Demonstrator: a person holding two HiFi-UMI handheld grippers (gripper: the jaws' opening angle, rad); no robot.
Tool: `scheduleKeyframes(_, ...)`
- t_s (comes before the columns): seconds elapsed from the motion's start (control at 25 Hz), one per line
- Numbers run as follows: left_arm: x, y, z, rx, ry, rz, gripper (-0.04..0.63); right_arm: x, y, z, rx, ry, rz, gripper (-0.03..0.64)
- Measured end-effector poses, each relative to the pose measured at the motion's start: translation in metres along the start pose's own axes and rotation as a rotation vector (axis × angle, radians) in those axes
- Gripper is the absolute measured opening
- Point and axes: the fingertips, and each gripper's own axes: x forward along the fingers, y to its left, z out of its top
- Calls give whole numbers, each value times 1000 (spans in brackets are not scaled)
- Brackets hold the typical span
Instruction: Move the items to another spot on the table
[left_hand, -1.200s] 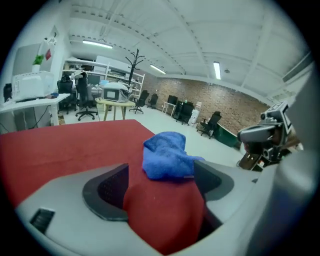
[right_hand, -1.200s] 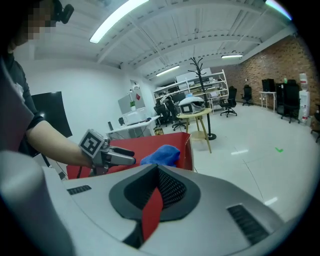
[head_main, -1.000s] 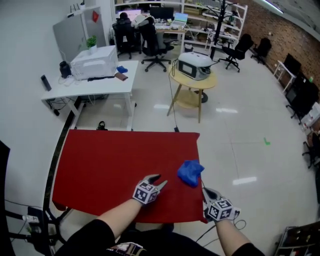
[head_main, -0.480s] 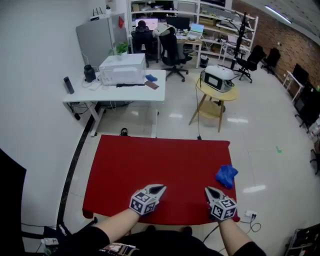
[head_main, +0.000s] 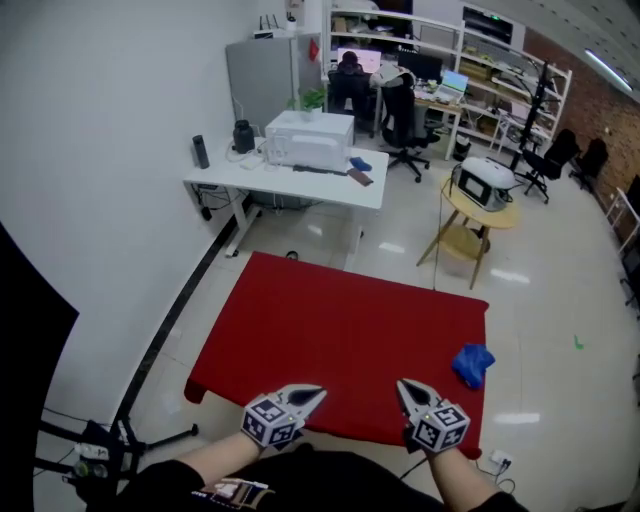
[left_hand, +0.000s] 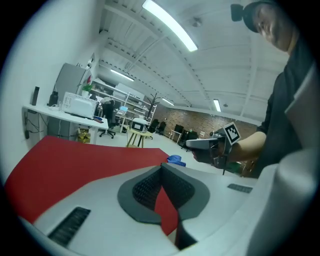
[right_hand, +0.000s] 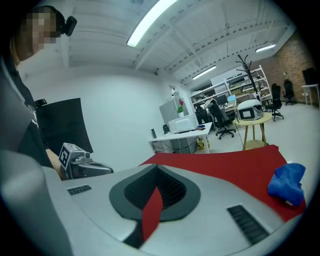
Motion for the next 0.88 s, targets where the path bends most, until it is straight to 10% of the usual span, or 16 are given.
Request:
scheduleKeyframes(0.28,-43,-44,0,-8,-34,20,2,-36,65,-7,-46,15,76,3)
scheduleKeyframes(0.88,-132,-31,13,86,18,-200,2,-9,202,-26,-23,-51,10,3)
